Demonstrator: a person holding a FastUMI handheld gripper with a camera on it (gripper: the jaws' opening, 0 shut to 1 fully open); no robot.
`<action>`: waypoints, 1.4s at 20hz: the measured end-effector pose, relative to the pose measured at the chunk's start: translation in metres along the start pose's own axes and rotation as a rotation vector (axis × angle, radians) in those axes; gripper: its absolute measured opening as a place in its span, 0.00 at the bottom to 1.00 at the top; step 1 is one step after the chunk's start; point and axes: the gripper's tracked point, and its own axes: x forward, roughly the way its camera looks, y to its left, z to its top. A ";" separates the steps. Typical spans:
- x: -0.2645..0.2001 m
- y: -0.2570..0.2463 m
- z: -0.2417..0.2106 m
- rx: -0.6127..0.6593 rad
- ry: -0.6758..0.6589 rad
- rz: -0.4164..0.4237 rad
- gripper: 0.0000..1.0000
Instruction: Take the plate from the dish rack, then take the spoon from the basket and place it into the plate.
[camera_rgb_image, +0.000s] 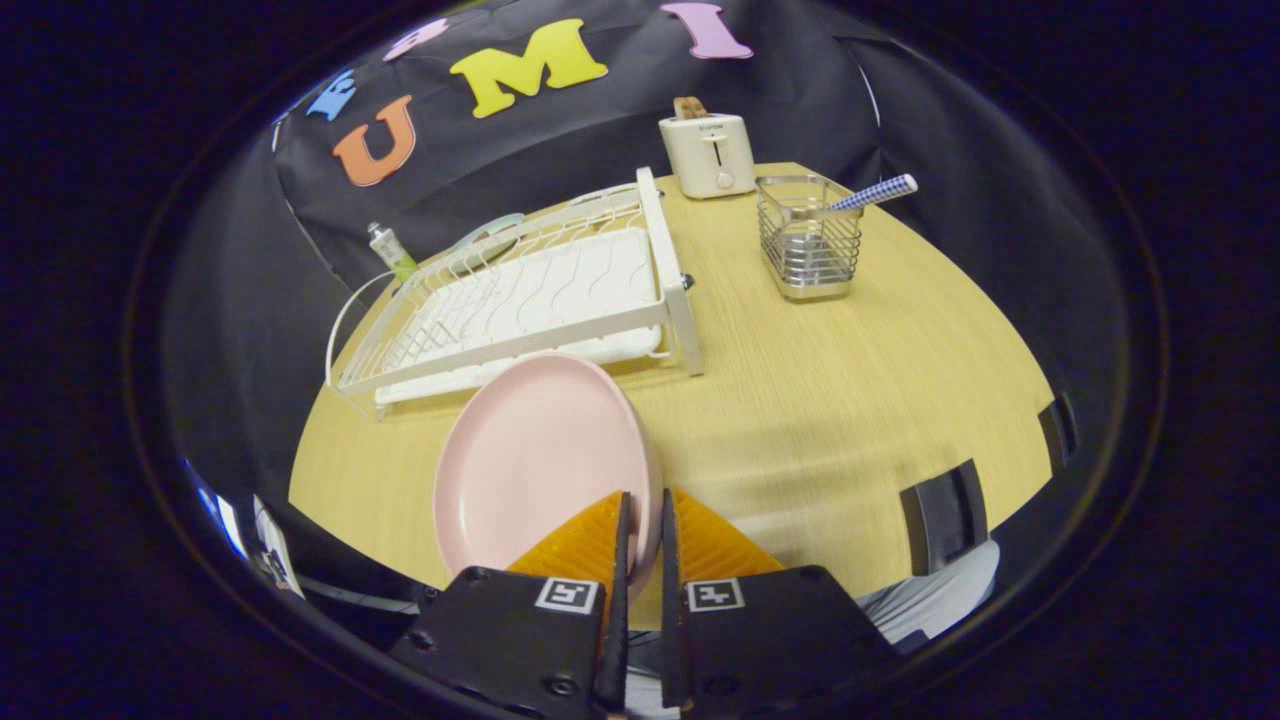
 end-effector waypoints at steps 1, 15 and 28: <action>0.002 -0.001 0.001 0.018 -0.008 0.009 0.20; -0.038 -0.072 0.083 -0.187 -0.590 -0.236 0.94; -0.021 -0.153 0.194 0.116 -0.773 -0.132 0.90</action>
